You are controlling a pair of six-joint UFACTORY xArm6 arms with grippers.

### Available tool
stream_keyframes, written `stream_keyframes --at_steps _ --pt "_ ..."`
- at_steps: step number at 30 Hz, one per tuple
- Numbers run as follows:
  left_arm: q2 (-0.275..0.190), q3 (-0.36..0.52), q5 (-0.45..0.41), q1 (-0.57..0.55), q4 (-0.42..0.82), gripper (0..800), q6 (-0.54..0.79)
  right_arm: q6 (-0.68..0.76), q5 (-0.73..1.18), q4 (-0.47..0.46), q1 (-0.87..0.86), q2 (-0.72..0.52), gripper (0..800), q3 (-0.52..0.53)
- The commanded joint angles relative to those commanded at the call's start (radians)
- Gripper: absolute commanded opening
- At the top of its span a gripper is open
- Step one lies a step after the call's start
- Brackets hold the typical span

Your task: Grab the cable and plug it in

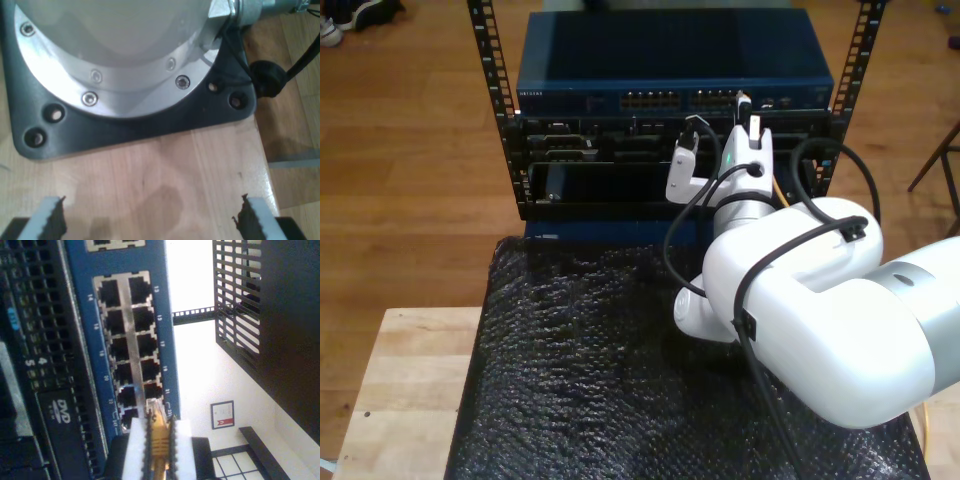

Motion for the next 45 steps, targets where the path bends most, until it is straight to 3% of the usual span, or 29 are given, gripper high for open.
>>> stream_keyframes --at_steps 14,45 --pt "-0.002 0.000 0.000 0.000 0.000 800 0.000 -0.071 -0.005 0.000 -0.003 0.000 0 0.003" --pt "0.000 0.000 0.000 0.000 0.000 800 0.000 -0.071 0.000 0.000 -0.006 0.008 0 -0.026"
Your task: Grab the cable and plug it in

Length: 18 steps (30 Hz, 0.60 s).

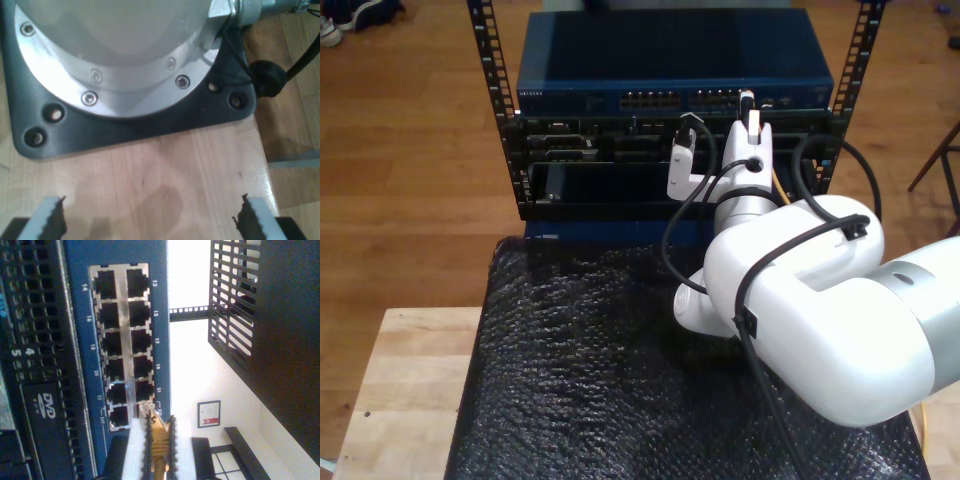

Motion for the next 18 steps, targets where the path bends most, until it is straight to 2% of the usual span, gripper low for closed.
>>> stream_keyframes --at_steps 18 --pt "-0.002 0.000 0.000 0.000 0.000 800 0.000 0.002 0.006 0.000 -0.012 0.008 0 0.000"
